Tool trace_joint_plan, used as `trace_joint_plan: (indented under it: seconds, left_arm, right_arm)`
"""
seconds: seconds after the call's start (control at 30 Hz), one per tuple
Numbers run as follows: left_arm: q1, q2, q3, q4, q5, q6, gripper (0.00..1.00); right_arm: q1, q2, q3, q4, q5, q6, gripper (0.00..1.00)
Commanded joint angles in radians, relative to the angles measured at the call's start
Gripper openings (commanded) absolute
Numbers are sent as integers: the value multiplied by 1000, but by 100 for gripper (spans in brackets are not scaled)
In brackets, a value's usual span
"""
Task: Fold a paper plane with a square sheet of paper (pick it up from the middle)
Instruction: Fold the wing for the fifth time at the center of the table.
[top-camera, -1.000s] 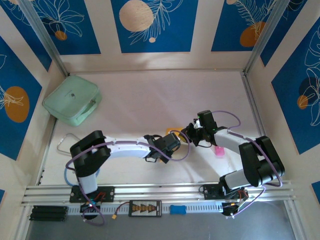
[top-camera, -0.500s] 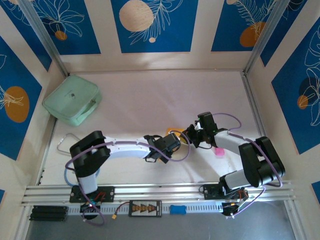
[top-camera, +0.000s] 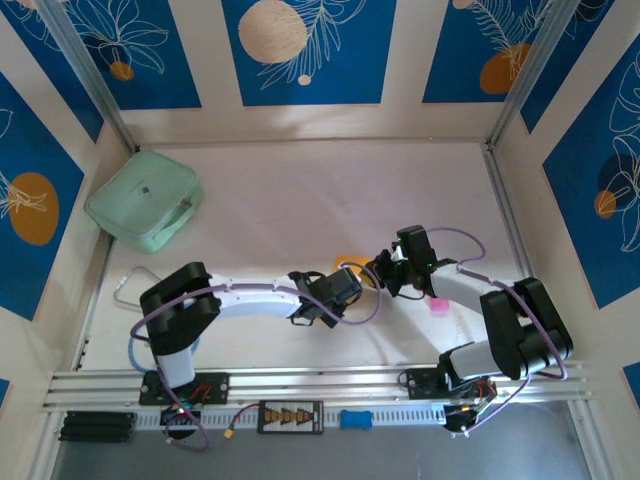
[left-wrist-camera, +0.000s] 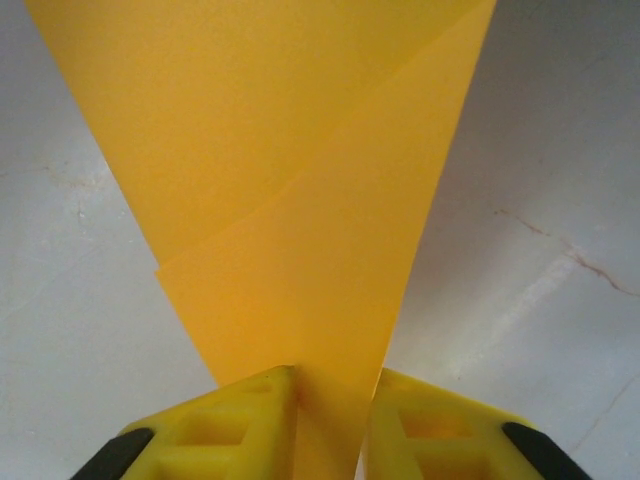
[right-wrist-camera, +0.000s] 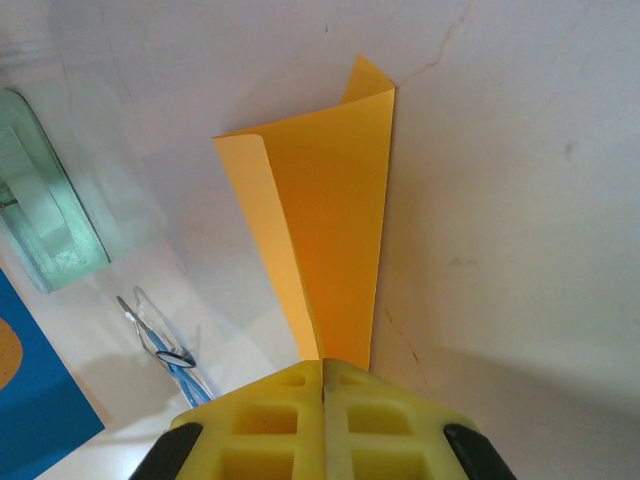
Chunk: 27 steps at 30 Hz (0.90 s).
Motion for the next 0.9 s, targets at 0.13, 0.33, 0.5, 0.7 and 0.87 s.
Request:
trace_joint_plan:
  seconds: [0.13,0.33,0.5,0.7,0.87]
  left_arm:
    - [-10,-19,20,-33,-30,6,18]
    - [-10,-16,27,-37,-28,5,18]
    - [-10,-22,36,-42,-18,10,24]
    - [-10,-24,27,-37,-18,5,19]
    - [-10,-15,28,-40,-21,3,14]
  right_arm:
    - [0,-6,-13,7,0,14,3]
    - [3,-5,-12,7,1,14,3]
    - [3,-3,-13,7,-1,11,1]
    - [3,-3,-12,7,-1,11,1]
    - [4,-4,-13,6,-1,11,1]
